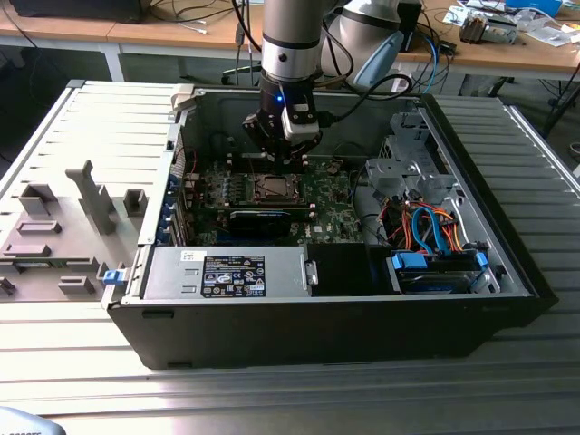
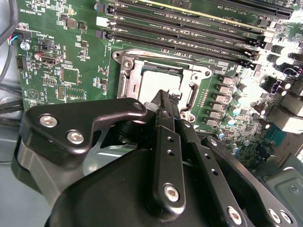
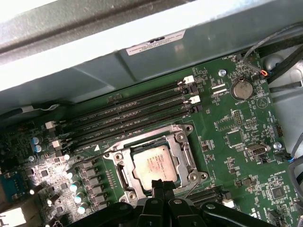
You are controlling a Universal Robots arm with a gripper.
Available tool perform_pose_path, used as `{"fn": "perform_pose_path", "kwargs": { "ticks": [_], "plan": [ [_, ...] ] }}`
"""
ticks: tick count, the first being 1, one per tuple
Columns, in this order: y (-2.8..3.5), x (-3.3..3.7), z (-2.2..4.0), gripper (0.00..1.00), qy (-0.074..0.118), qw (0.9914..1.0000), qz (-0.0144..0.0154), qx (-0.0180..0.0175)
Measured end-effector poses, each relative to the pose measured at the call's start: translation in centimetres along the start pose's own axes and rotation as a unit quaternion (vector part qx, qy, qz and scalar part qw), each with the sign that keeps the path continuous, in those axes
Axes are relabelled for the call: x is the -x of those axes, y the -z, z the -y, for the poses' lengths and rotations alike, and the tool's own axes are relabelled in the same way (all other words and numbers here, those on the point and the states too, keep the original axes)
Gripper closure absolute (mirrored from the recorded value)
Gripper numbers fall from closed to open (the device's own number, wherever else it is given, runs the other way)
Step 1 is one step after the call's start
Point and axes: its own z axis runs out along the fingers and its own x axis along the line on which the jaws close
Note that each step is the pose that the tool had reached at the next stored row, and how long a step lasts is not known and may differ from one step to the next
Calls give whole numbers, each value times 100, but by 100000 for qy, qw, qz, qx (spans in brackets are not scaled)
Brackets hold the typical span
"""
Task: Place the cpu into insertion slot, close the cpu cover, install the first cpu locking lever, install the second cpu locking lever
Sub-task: 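Install the first cpu locking lever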
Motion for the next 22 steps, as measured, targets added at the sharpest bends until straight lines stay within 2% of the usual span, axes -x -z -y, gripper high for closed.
{"fn": "perform_pose_path", "kwargs": {
  "ticks": [22],
  "plan": [
    [0,0,0,89,717,99997,46,0]
  ]
}}
